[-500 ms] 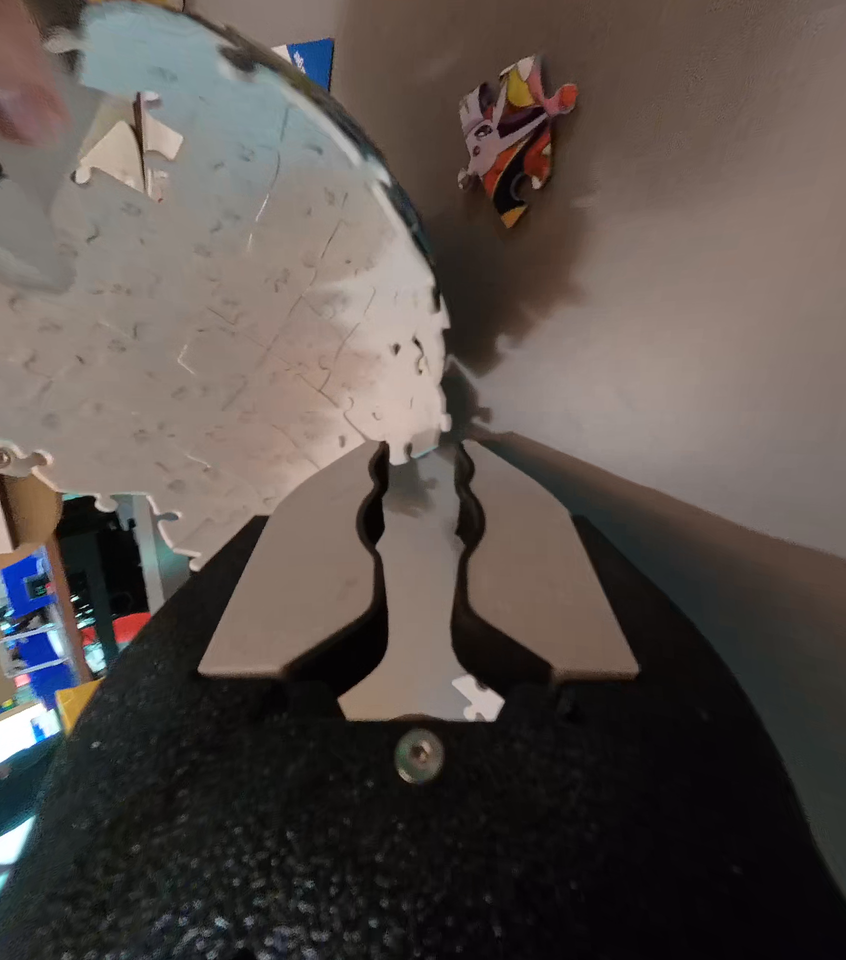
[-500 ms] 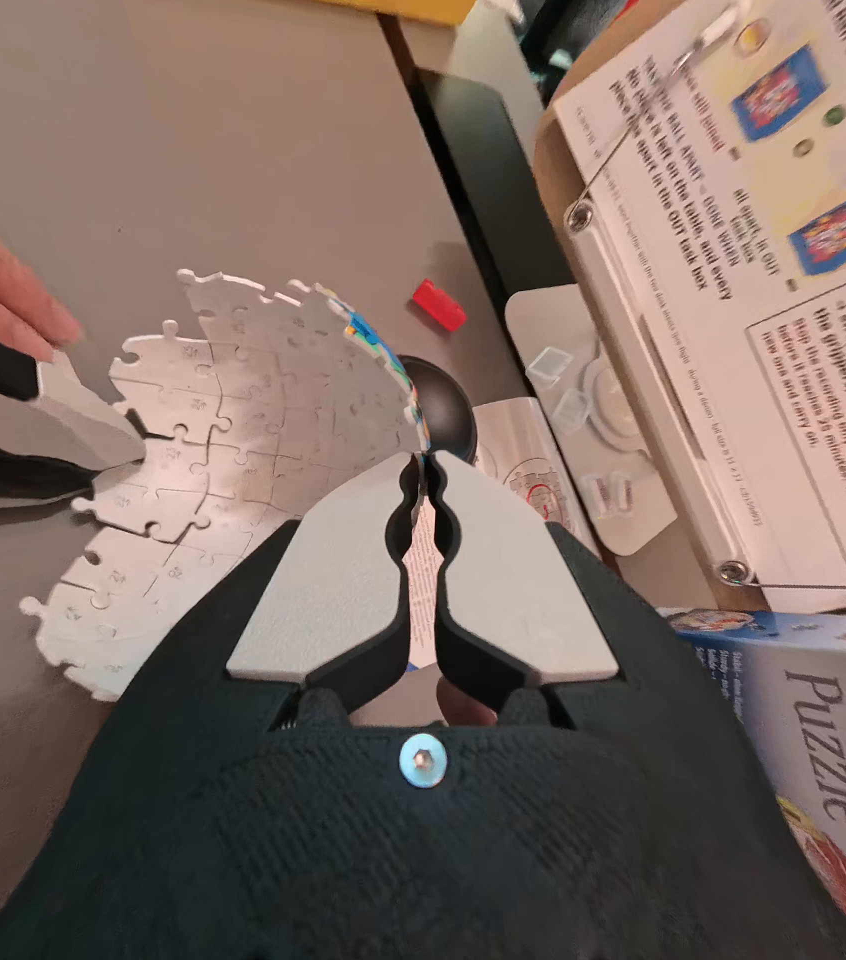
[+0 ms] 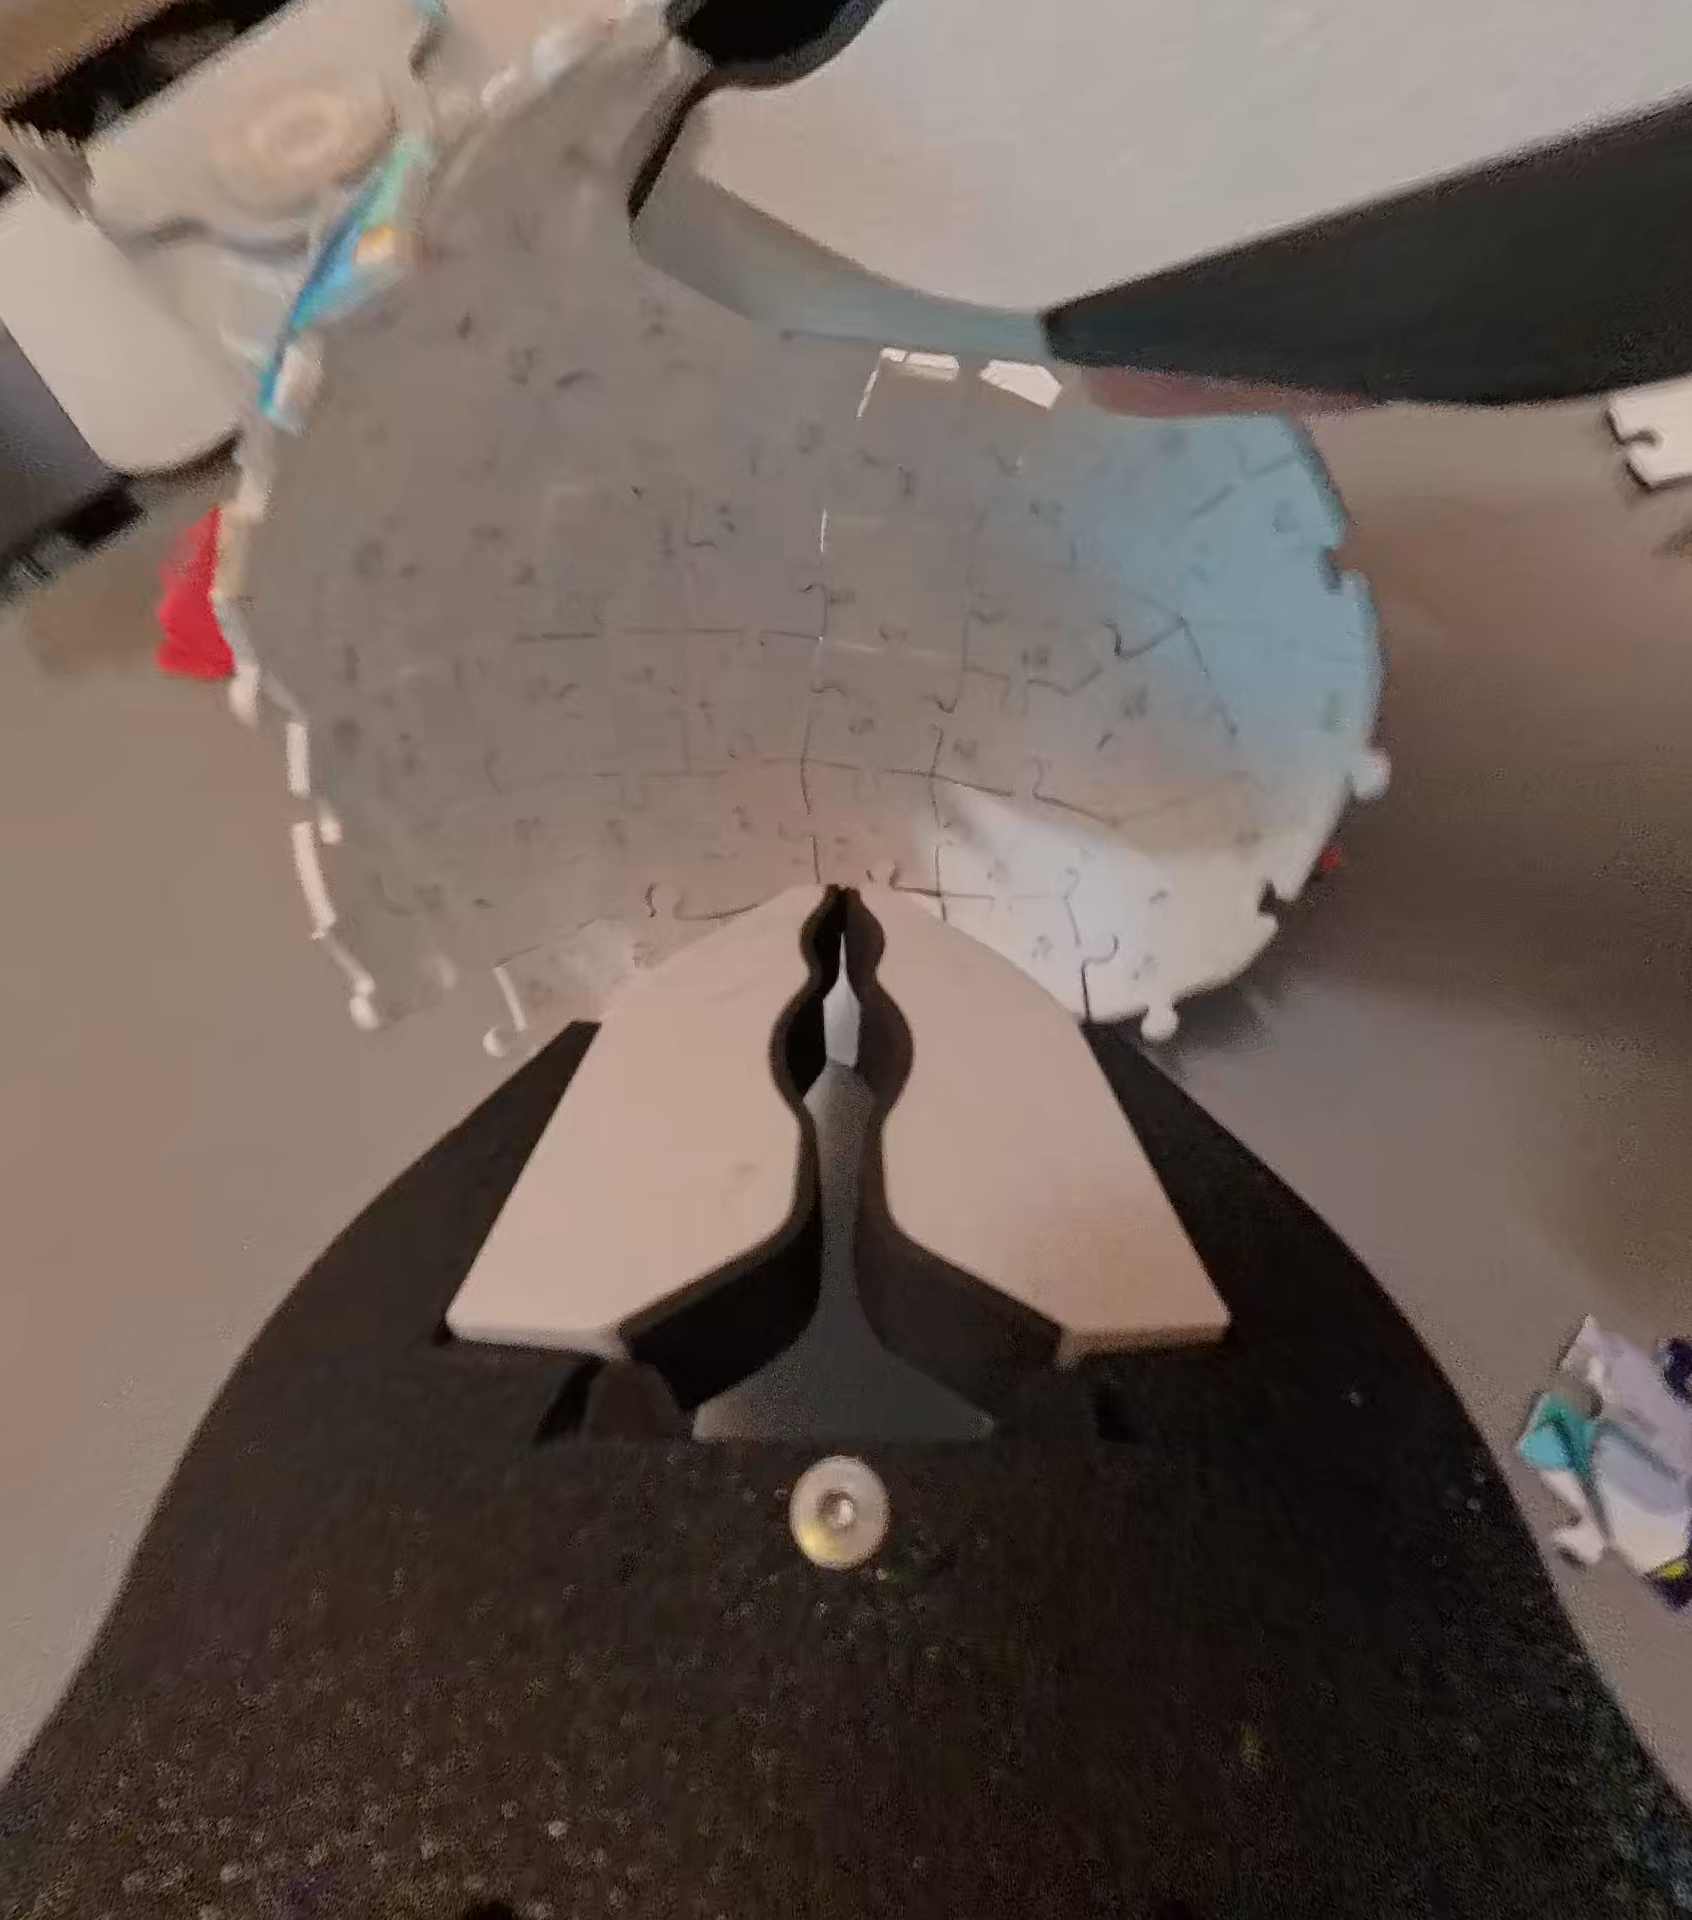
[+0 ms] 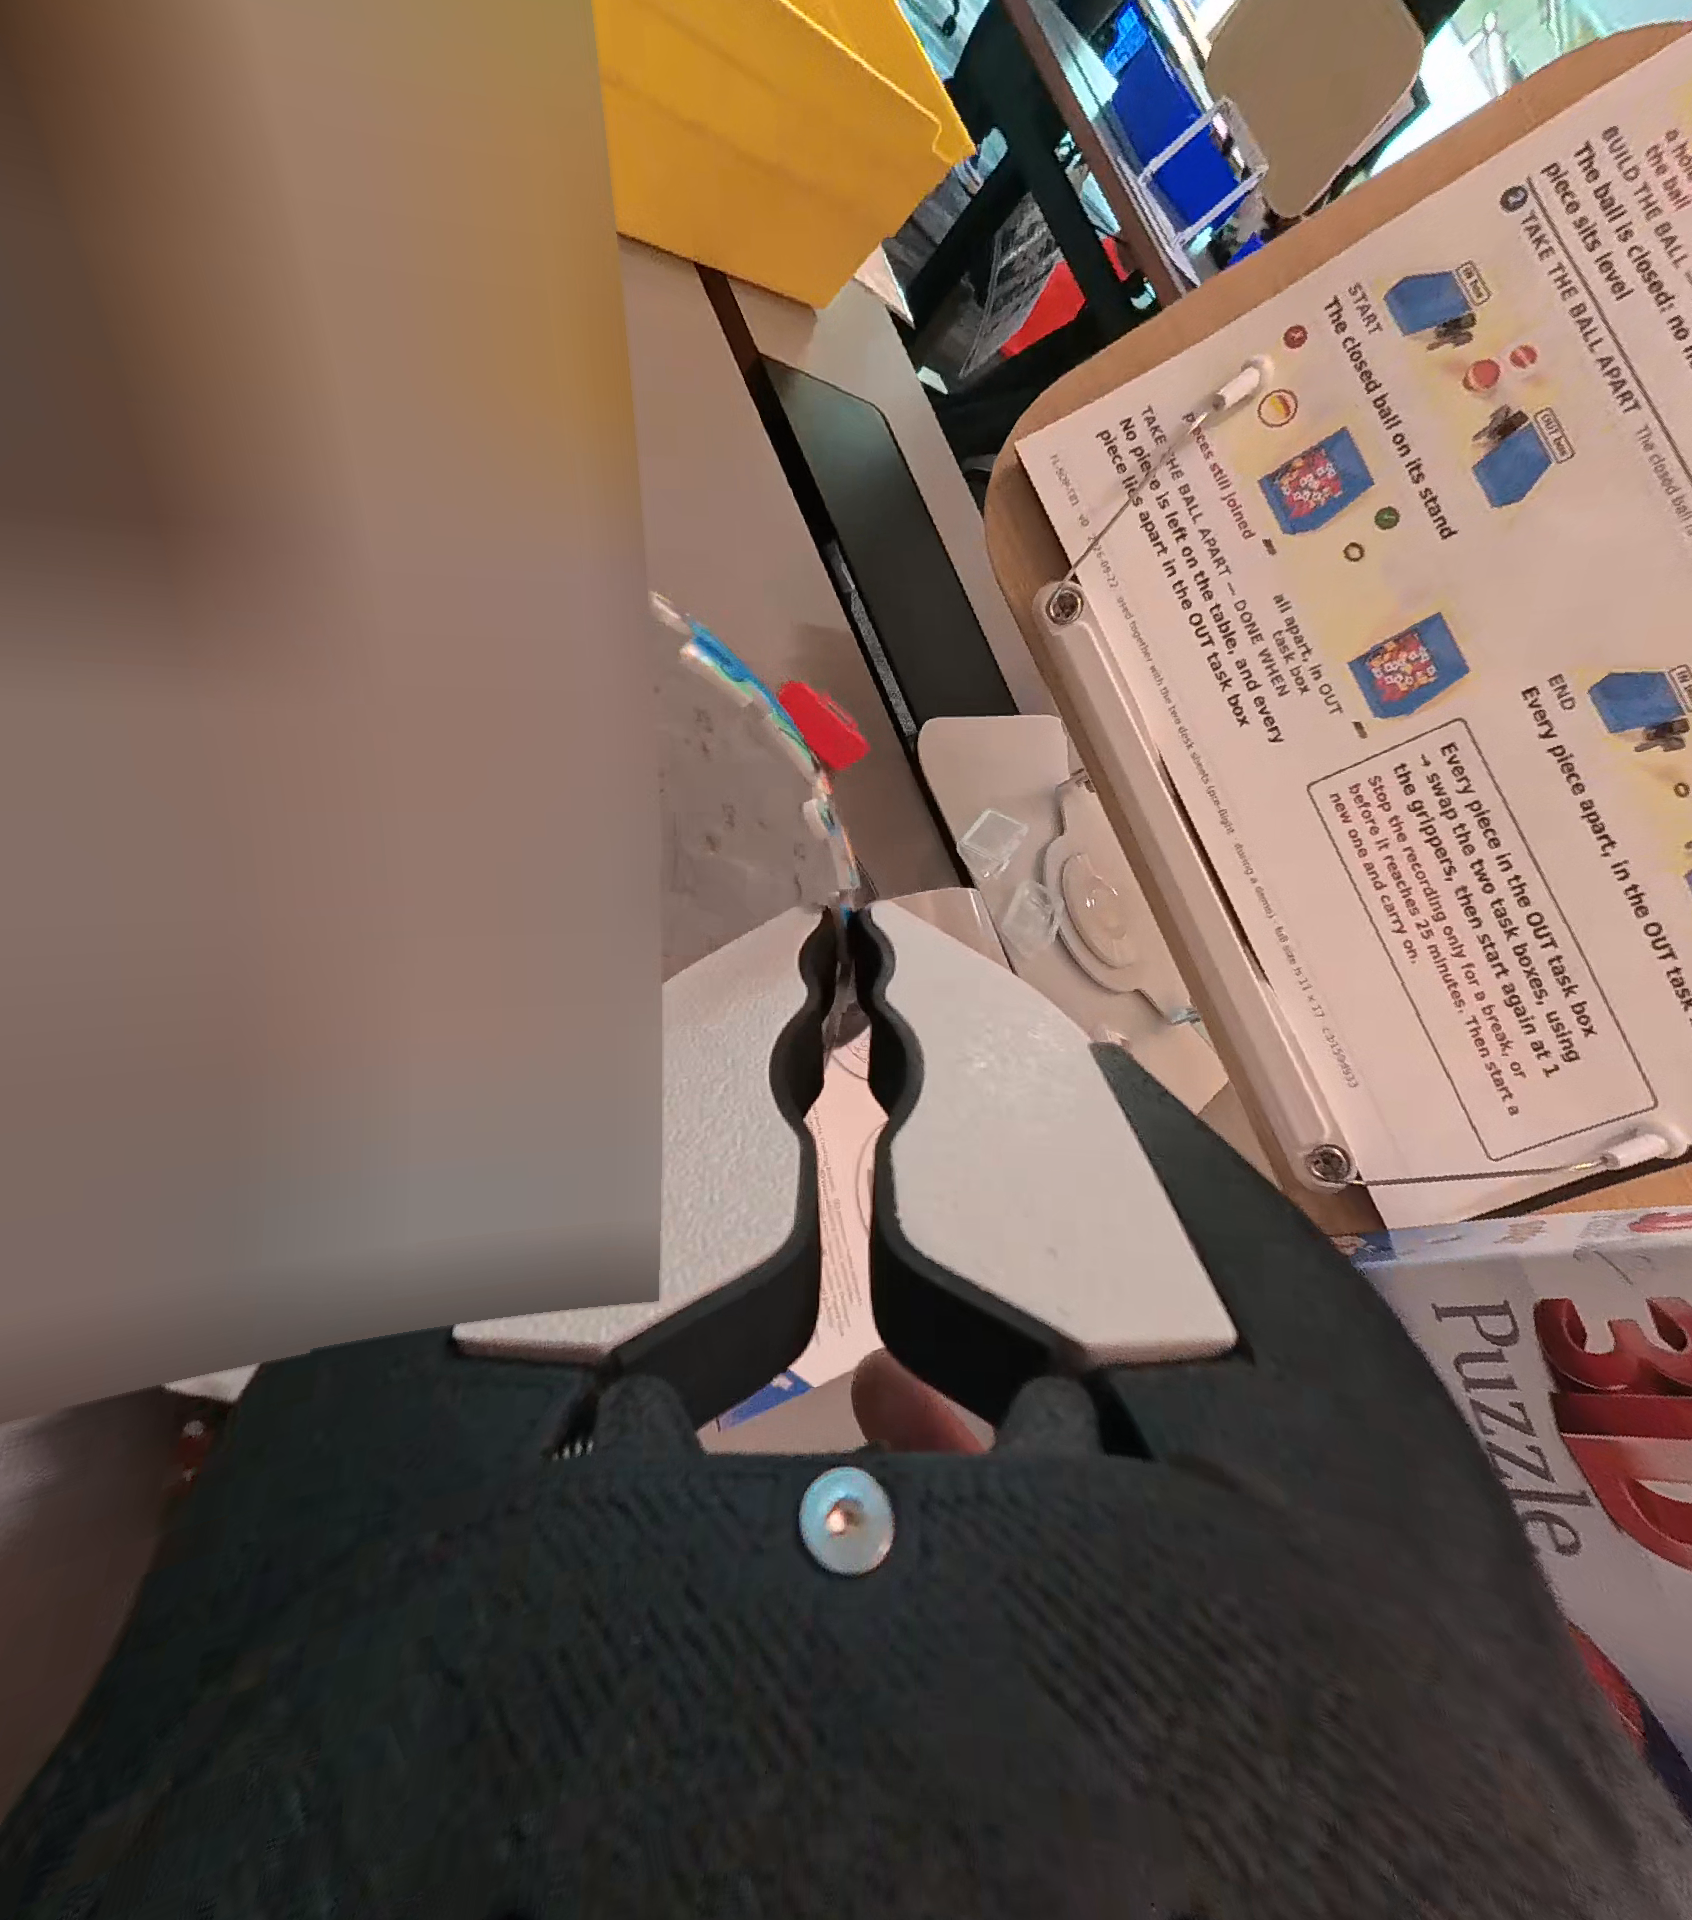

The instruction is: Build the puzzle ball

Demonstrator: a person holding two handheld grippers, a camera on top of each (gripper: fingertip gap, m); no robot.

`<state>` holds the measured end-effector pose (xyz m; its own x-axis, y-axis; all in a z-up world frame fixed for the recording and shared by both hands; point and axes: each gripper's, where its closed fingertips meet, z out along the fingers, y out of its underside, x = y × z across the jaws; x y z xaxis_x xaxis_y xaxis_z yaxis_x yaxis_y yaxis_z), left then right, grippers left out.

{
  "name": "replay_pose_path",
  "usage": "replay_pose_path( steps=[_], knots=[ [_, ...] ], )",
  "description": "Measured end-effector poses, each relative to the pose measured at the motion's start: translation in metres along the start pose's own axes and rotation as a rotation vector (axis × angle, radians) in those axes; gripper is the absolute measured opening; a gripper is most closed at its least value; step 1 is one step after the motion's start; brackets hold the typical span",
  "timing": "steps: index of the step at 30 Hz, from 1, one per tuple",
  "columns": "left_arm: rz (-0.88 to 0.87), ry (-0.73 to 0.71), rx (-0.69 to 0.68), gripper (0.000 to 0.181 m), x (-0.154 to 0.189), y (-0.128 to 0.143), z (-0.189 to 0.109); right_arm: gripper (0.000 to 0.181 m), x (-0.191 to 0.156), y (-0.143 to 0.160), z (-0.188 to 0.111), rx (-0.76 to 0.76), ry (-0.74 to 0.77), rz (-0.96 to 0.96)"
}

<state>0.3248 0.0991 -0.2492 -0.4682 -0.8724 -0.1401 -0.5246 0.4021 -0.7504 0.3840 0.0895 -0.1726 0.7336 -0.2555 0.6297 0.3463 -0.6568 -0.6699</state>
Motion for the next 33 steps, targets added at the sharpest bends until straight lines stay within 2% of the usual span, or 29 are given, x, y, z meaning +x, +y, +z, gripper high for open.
replay_pose_path(
  steps=[1, 6, 17, 27, 33],
  knots=[
    [-0.037, 0.000, -0.018, 0.000, 0.001, 0.002, 0.003, 0.003, -0.001, 0.000, 0.000, -0.003, -0.003, 0.002],
    [-0.041, -0.021, -0.106, 0.000, 0.005, 0.014, 0.018, 0.003, -0.003, -0.003, -0.001, 0.002, 0.000, 0.012],
    [0.059, -0.057, -0.146, 0.000, 0.004, 0.015, 0.021, 0.003, -0.004, -0.005, 0.000, 0.038, -0.019, 0.089],
    [0.091, -0.009, -0.085, 0.000, 0.006, 0.015, 0.018, 0.004, -0.008, -0.009, -0.001, 0.047, -0.034, 0.065],
    [0.047, -0.038, -0.030, 0.000, -0.006, 0.003, 0.005, 0.003, -0.009, -0.010, 0.000, 0.043, -0.032, 0.047]
  ],
)
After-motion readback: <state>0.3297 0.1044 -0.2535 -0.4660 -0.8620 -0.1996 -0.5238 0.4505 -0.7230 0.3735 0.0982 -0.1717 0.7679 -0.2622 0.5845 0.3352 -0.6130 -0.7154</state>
